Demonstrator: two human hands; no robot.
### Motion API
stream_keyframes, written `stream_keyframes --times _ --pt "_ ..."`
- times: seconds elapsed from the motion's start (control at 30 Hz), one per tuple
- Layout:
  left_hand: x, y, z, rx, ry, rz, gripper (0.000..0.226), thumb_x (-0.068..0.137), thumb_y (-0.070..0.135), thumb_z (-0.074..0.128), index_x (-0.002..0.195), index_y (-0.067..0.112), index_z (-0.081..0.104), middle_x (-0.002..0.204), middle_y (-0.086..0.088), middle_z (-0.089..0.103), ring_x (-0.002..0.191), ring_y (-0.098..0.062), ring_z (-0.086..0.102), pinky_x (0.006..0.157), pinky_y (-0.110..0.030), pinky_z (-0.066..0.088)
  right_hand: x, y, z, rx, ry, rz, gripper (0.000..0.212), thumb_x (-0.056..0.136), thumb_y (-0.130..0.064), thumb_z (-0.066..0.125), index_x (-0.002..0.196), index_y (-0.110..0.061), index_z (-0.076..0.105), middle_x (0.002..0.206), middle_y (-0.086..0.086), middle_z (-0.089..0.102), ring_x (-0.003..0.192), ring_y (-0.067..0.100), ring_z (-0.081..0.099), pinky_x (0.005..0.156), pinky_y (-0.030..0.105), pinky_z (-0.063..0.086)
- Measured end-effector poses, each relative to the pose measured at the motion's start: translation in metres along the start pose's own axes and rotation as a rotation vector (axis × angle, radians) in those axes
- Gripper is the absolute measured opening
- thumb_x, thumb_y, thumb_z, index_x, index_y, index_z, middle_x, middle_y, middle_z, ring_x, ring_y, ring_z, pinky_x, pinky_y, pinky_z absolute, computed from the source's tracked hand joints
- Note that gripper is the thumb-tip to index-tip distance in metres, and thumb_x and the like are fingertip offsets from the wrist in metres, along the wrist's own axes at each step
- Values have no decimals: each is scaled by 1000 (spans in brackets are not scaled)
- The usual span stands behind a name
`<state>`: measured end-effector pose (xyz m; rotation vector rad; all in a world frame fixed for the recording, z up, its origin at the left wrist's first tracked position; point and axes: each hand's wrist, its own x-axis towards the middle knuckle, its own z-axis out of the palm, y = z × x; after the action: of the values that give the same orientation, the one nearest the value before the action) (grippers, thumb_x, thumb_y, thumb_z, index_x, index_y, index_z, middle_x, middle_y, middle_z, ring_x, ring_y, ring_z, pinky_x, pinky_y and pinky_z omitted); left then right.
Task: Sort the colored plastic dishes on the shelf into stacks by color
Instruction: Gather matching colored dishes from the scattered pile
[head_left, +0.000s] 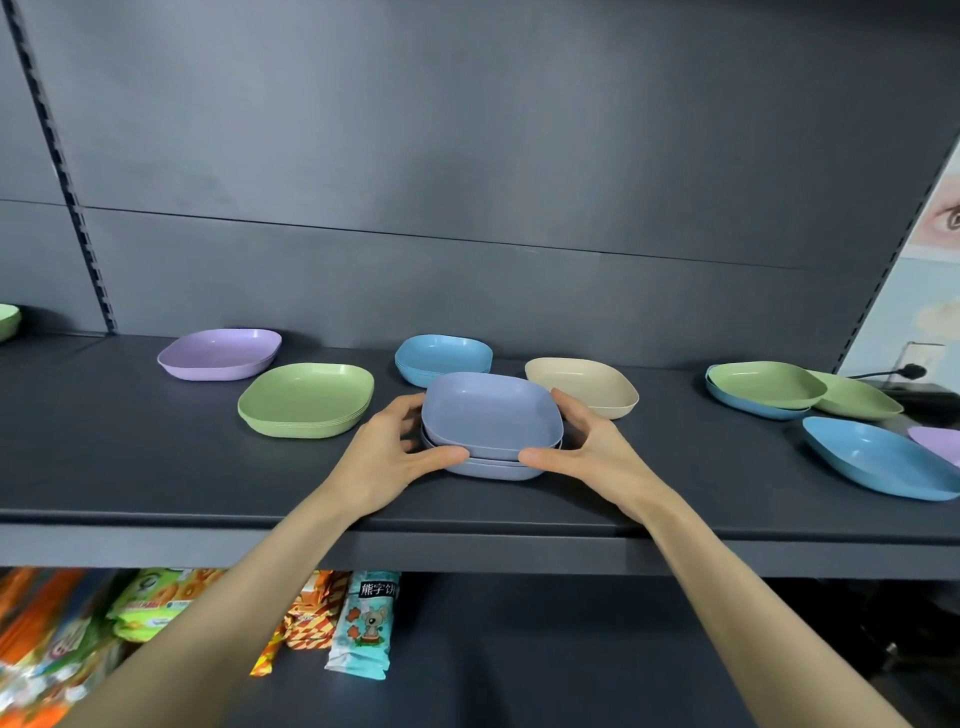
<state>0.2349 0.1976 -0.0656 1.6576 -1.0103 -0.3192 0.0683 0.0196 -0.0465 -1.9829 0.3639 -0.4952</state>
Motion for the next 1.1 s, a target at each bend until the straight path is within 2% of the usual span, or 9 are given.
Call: stream_keyframes --times 0.1,0.2,0.27,0.63,0.73,0.83,0.9,1.03,1.1 --pt "1 -1 0 -8 -19 -3 70 64 24 87 122 27 48 117 13 61 116 -5 55 99 -23 44 0 0 0 -2 -24 -4 63 72 -26 81 122 -48 49 123 -26 59 118 -5 51 97 21 42" --pt "0 2 0 -21 -36 -7 66 66 16 84 123 22 50 110 19 59 107 3 57 90 -10 45 1 2 -1 4 -30 -4 70 71 -29 83 131 -39 48 125 -23 59 120 -1 52 102 28 43" --pt "0 3 0 -35 -40 -13 65 66 15 84 123 19 51 109 20 60 104 5 57 86 -5 45 1 3 -1 0 -34 -5 74 68 -33 84 132 -37 47 126 -20 59 120 1 53 102 30 44" --pt "-3 9 0 -68 -30 -56 54 67 10 83 111 21 55 102 14 66 90 7 65 83 -11 51 2 6 0 -76 7 35 89 51 -52 86 130 -32 50 134 -13 48 119 6 53 99 32 48" --pt "-4 9 -1 -41 -35 -50 50 67 13 84 108 26 56 101 16 67 92 5 66 85 -14 51 0 3 1 -74 9 45 90 52 -49 85 132 -30 49 135 -13 47 118 2 53 95 25 48" --pt "-5 10 -1 -32 -49 -38 46 69 13 83 101 33 57 100 18 68 92 4 66 84 -13 49 -1 1 1 -88 10 62 87 53 -50 86 131 -31 50 134 -12 49 119 4 53 99 30 48" --pt "-6 12 -1 -37 -61 -35 44 70 11 82 100 33 58 98 18 67 89 8 65 80 -9 49 -3 -3 0 -100 -2 71 77 58 -45 86 126 -33 53 129 -12 55 116 5 55 99 31 48" --pt "-8 17 -5 -7 -87 -57 50 71 12 81 114 21 57 102 18 65 94 2 65 80 -9 48 -9 -14 -2 -114 -33 92 62 70 -23 84 123 -31 54 117 -17 63 109 -3 58 91 19 47" --pt "-10 23 -7 98 -83 -40 53 71 16 82 113 26 52 99 23 60 97 -2 62 83 -15 46 -13 -19 -4 -162 -26 98 61 70 -22 84 122 -32 54 115 -20 63 107 -7 58 93 18 47"
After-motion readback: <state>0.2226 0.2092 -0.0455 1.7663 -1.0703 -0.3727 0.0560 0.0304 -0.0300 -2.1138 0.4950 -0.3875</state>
